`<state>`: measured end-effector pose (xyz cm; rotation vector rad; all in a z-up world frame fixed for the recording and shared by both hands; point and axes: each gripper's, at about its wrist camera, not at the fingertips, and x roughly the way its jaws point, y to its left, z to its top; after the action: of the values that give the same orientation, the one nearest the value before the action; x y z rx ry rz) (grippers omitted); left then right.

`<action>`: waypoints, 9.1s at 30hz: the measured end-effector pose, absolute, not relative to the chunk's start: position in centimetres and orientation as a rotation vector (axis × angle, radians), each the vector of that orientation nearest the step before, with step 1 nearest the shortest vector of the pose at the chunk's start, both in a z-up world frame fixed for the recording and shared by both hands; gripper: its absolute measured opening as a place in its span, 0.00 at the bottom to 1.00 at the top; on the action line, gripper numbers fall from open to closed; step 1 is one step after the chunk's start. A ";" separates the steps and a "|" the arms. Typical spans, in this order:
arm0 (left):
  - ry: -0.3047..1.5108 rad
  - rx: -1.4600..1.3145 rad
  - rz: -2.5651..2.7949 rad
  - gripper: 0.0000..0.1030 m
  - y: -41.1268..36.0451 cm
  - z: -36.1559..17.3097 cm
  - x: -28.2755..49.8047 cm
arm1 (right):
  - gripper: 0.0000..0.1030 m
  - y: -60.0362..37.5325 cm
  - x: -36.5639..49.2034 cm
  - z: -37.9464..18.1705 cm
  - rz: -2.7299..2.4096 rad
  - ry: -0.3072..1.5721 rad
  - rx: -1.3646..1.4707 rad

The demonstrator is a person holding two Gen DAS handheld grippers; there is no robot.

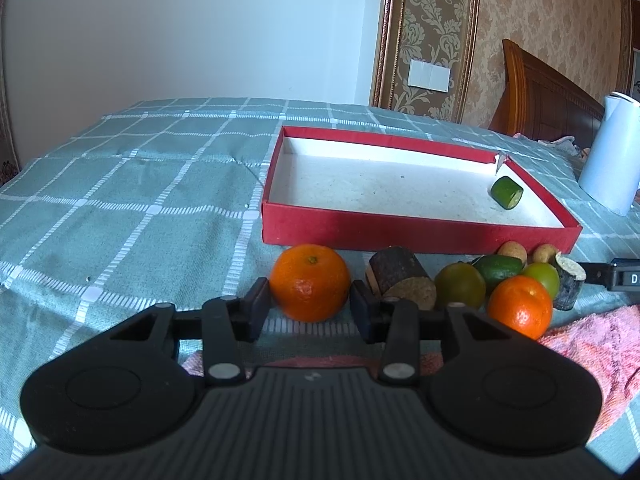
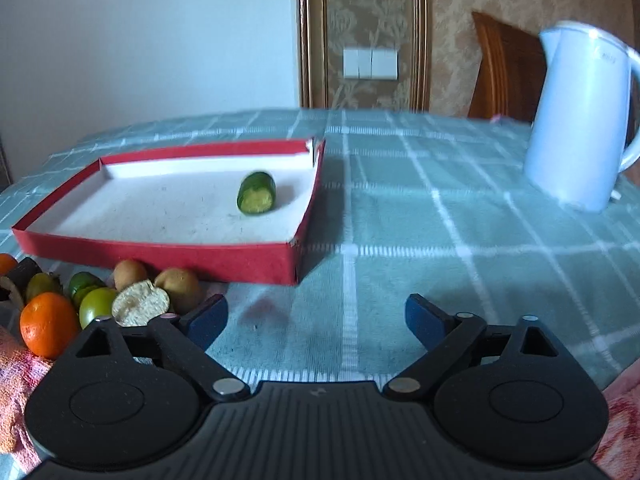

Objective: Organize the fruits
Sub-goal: 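Lift the mandarin orange with the left tool toward the red tray, then lower the orange into the tray and open the left tool, then withdraw the left tool from the tray while the right tool approaches a dark log chunk, then close the right tool around the dark chunk with pale cut top, then carry the dark chunk into the tray beside the cucumber and open the right tool, then withdraw the right tool from the tray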

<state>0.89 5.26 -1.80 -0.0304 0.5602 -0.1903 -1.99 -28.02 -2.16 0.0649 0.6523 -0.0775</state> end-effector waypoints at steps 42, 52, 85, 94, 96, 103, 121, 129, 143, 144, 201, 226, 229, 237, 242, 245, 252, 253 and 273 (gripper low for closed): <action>0.594 -0.027 -0.214 0.38 2.7 1.5 12.9 | 1.00 -27.7 -1.8 -2.4 -0.110 0.670 0.039; 0.637 0.041 -0.187 0.39 1.4 -0.3 15.6 | 1.00 -27.7 -1.8 -2.4 -0.110 0.670 0.039; 0.515 -0.015 -0.041 1.00 6.6 -1.3 -1.4 | 1.00 -27.6 -1.8 -2.4 -0.110 0.669 0.040; 0.584 0.061 -0.041 1.00 5.1 -1.9 -0.7 | 1.00 -28.2 -2.2 -2.1 -0.063 0.648 0.070; 0.633 0.044 -0.043 1.00 5.3 -2.2 -0.1 | 1.00 -28.2 -2.9 -1.7 -0.041 0.622 0.093; 0.634 0.033 -0.046 1.00 5.6 -2.4 -0.1 | 1.00 -26.3 -5.8 -0.6 0.075 0.535 0.030; 0.635 0.029 -0.046 1.00 5.6 -2.4 -0.1 | 0.43 -20.6 -4.4 -1.8 0.163 0.577 -0.152; 0.635 0.029 -0.046 1.00 5.6 -2.4 -0.1 | 0.33 -20.6 -4.2 -1.9 0.179 0.592 -0.117; 0.634 0.028 -0.046 1.00 5.6 -2.5 -0.1 | 0.33 -20.9 -4.9 -0.7 0.131 0.560 -0.132; 0.634 0.029 -0.046 1.00 5.6 -2.5 -0.1 | 0.33 -21.0 -4.9 -0.5 0.127 0.557 -0.129; 0.634 0.027 -0.048 1.00 5.6 -2.4 -0.1 | 0.33 -18.1 10.4 -0.2 0.086 0.678 -0.174; 0.633 0.027 -0.049 1.00 5.6 -2.5 -0.1 | 0.81 -19.6 8.4 0.7 0.115 0.612 -0.085; 0.633 0.027 -0.048 1.00 5.6 -2.5 -0.1 | 0.81 -20.1 6.9 1.0 0.097 0.601 -0.073; 0.633 0.027 -0.048 1.00 5.6 -2.5 -0.1 | 0.85 -23.6 0.8 1.3 0.062 0.546 0.013; 0.633 0.027 -0.048 1.00 5.6 -2.5 -0.1 | 0.85 -24.6 -1.8 -0.1 -0.023 0.559 -0.034; 0.633 0.027 -0.049 1.00 5.7 -2.5 -0.1 | 0.85 -25.4 -2.4 -1.0 -0.029 0.589 0.010; 0.626 0.016 -0.060 1.00 5.7 -2.4 -0.3 | 0.85 -26.0 -2.4 -2.0 -0.043 0.634 0.048; 0.618 0.012 -0.069 1.00 5.8 -2.3 -0.4 | 0.87 -26.2 -2.4 -2.1 -0.041 0.636 0.058; 0.536 -0.030 -0.094 1.00 2.3 -0.2 0.1 | 0.96 -25.6 -2.1 -2.4 -0.048 0.662 0.025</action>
<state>0.14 2.30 -0.19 -0.0297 0.5360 -0.0938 -2.07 -25.63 -2.36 0.0248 0.6619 -0.0479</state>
